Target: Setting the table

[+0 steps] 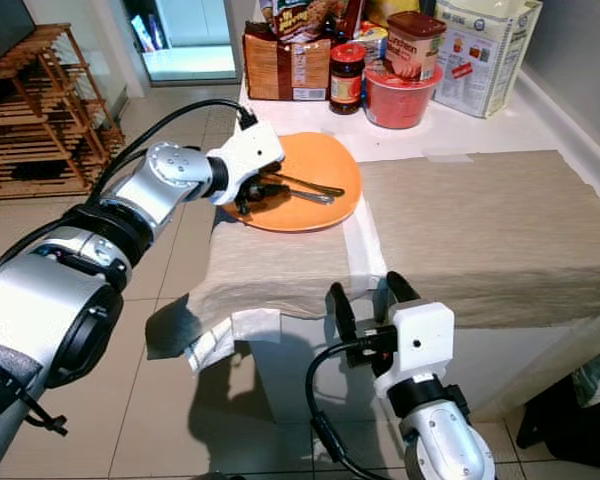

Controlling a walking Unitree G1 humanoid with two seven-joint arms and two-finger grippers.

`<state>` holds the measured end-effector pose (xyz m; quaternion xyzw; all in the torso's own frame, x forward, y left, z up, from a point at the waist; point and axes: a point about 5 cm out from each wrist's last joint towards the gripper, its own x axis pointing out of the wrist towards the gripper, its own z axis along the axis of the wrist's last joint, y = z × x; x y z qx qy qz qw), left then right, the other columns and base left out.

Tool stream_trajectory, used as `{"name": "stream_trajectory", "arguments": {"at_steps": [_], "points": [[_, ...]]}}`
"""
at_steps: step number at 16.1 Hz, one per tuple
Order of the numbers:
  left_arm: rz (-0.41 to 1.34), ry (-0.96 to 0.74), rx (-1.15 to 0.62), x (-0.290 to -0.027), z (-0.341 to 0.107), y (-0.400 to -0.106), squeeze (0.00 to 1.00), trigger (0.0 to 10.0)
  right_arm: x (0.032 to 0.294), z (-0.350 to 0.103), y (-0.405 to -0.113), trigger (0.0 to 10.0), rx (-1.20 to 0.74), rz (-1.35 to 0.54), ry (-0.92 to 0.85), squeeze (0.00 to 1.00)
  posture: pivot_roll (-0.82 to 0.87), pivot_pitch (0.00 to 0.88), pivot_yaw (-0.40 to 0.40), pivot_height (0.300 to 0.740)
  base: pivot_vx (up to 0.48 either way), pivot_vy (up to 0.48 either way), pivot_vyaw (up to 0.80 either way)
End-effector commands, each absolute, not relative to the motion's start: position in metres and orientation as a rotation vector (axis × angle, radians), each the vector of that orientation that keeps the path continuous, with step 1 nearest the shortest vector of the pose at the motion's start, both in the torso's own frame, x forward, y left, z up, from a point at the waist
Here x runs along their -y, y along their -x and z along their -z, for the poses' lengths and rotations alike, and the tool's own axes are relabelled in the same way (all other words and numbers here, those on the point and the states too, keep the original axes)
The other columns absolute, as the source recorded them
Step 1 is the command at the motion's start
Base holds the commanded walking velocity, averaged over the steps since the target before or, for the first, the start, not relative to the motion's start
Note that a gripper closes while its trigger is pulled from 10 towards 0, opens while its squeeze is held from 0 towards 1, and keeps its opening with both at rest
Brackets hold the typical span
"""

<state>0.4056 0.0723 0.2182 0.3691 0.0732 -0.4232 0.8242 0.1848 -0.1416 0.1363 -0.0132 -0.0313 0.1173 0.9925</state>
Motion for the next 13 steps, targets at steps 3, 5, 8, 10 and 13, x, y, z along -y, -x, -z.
{"name": "stream_trajectory", "arguments": {"at_steps": [3, 5, 8, 10, 13], "points": [[0.894, -0.841, -0.153, -0.068, -0.216, -0.405, 0.00, 10.0, 0.141, -0.139, -0.182, 10.0, 0.076, -0.243, 0.031, 0.00, -0.16, 0.059, 0.104, 0.740, 0.000, 0.000, 0.00], [0.895, -0.851, -0.159, -0.067, -0.214, -0.405, 0.00, 10.0, 0.141, -0.143, -0.180, 10.0, 0.084, -0.254, 0.037, 0.00, -0.17, 0.062, 0.105, 0.740, 0.000, 0.000, 0.00], [0.896, -0.870, -0.169, -0.064, -0.212, -0.404, 0.00, 10.0, 0.140, -0.146, -0.177, 10.0, 0.087, -0.272, 0.037, 0.00, -0.18, 0.071, 0.106, 0.740, 0.000, 0.000, 0.00], [0.891, -0.870, -0.184, -0.064, -0.212, -0.404, 0.00, 10.0, 0.140, -0.146, -0.174, 10.0, 0.083, -0.272, 0.038, 0.00, -0.19, 0.076, 0.109, 0.740, 0.000, 0.000, 0.00], [0.886, -0.864, -0.201, -0.066, -0.211, -0.405, 0.00, 10.0, 0.140, -0.147, -0.171, 10.0, 0.080, -0.271, 0.039, 0.00, -0.20, 0.087, 0.109, 0.740, 0.000, 0.000, 0.00]]}}
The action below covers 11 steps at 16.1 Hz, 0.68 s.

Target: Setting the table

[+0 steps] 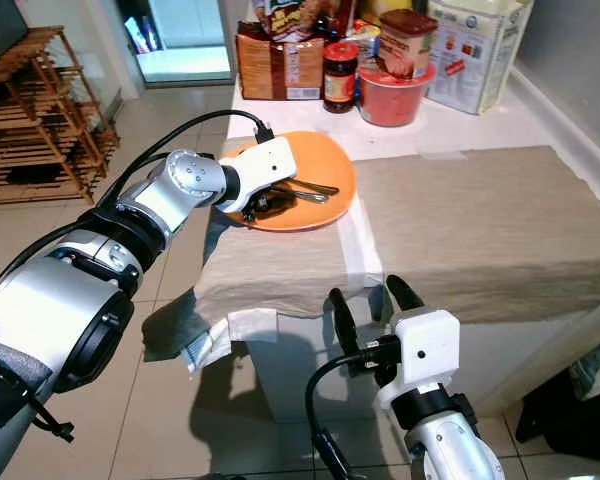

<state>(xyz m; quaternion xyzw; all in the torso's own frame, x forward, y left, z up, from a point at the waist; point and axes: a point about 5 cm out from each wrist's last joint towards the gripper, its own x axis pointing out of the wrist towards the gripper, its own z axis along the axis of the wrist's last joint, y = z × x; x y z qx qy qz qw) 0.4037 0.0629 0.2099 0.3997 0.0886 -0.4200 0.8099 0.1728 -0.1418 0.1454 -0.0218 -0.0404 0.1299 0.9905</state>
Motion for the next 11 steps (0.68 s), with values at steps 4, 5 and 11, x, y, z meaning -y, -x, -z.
{"name": "stream_trajectory", "arguments": {"at_steps": [4, 5, 11], "points": [[0.867, -0.831, -0.241, -0.070, -0.205, -0.405, 0.00, 10.0, 0.140, -0.148, -0.169, 10.0, 0.073, -0.265, 0.041, 0.00, -0.20, 0.091, 0.109, 0.740, 0.000, 0.000, 0.00], [0.866, -0.806, -0.257, -0.070, -0.203, -0.404, 0.00, 10.0, 0.140, -0.148, -0.169, 10.0, 0.072, -0.263, 0.041, 0.00, -0.20, 0.090, 0.108, 0.740, 0.000, 0.000, 0.00], [0.861, -0.729, -0.334, -0.071, -0.195, -0.403, 0.00, 0.0, 0.141, -0.148, -0.168, 10.0, 0.064, -0.264, 0.045, 0.00, -0.21, 0.093, 0.105, 0.740, 0.000, 0.000, 0.00]]}}
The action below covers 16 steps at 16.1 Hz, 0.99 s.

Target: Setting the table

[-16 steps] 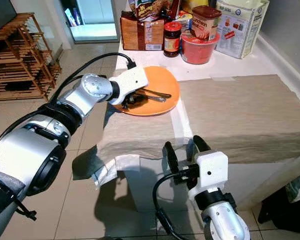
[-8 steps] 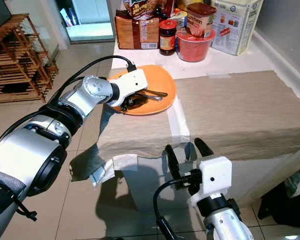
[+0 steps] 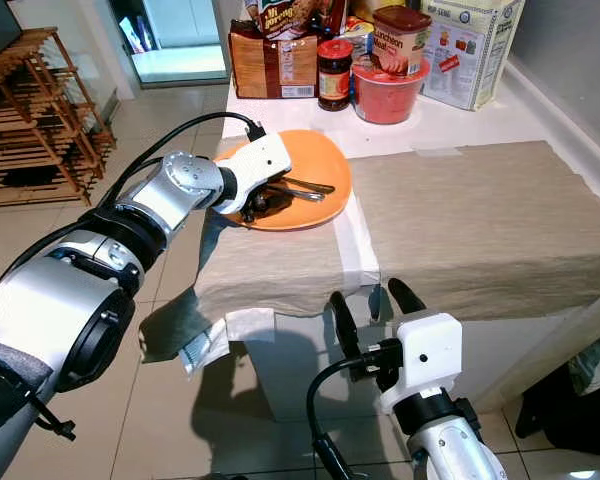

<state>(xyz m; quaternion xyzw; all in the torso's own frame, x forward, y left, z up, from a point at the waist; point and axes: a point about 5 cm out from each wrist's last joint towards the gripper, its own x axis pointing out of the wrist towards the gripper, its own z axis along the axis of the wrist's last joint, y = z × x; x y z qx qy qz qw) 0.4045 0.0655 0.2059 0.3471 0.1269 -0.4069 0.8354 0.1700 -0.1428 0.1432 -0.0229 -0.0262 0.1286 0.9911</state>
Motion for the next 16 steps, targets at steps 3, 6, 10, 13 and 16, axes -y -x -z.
{"name": "stream_trajectory", "arguments": {"at_steps": [3, 6, 10, 13, 16], "points": [[0.864, -0.706, -0.352, -0.070, -0.193, -0.402, 0.00, 0.0, 0.141, -0.147, -0.168, 10.0, 0.062, -0.262, 0.044, 0.00, -0.21, 0.092, 0.107, 0.740, 0.000, 0.000, 0.00], [0.866, -0.696, -0.387, -0.071, -0.188, -0.401, 0.00, 0.0, 0.140, -0.147, -0.168, 10.0, 0.059, -0.262, 0.043, 0.00, -0.21, 0.093, 0.108, 0.740, 0.000, 0.000, 0.00], [0.886, -0.702, -0.393, -0.074, -0.188, -0.400, 0.00, 0.0, 0.140, -0.145, -0.170, 10.0, 0.053, -0.260, 0.044, 0.00, -0.20, 0.091, 0.108, 0.740, 0.000, 0.000, 0.00], [0.900, -0.696, -0.356, -0.076, -0.199, -0.403, 0.00, 0.0, 0.140, -0.143, -0.172, 10.0, 0.051, -0.263, 0.042, 0.00, -0.19, 0.075, 0.107, 0.740, 0.000, 0.000, 0.00], [0.935, -0.673, -0.295, -0.077, -0.218, -0.405, 0.00, 0.0, 0.138, -0.141, -0.174, 10.0, 0.052, -0.268, 0.036, 0.00, -0.17, 0.065, 0.104, 0.740, 0.000, 0.000, 0.00]]}}
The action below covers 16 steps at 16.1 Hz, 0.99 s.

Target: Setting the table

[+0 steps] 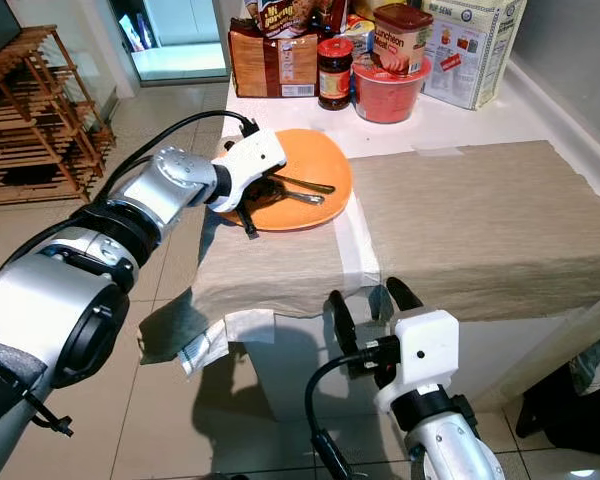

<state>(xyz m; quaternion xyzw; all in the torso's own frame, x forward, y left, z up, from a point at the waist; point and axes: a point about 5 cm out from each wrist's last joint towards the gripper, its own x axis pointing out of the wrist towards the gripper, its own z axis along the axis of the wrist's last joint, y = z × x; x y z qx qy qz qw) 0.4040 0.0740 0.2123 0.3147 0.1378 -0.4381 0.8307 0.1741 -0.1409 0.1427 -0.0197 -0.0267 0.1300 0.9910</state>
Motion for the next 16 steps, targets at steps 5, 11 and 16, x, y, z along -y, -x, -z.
{"name": "stream_trajectory", "arguments": {"at_steps": [5, 11, 16], "points": [[0.975, -0.687, -0.254, -0.076, -0.227, -0.405, 0.00, 0.0, 0.137, -0.139, -0.178, 10.0, 0.053, -0.285, 0.034, 0.00, -0.16, 0.049, 0.099, 0.740, 0.000, 0.000, 0.00], [1.039, -0.720, -0.289, -0.084, -0.216, -0.401, 0.00, 0.0, 0.136, -0.135, -0.178, 10.0, 0.041, -0.287, 0.029, 0.00, -0.13, 0.053, 0.095, 0.740, 0.000, 0.000, 0.00], [0.864, -0.740, -0.123, -0.071, -0.241, -0.410, 0.00, 10.0, 0.135, -0.134, -0.181, 10.0, 0.046, -0.296, 0.031, 0.00, -0.14, 0.058, 0.095, 0.740, 0.000, 0.000, 0.00]]}}
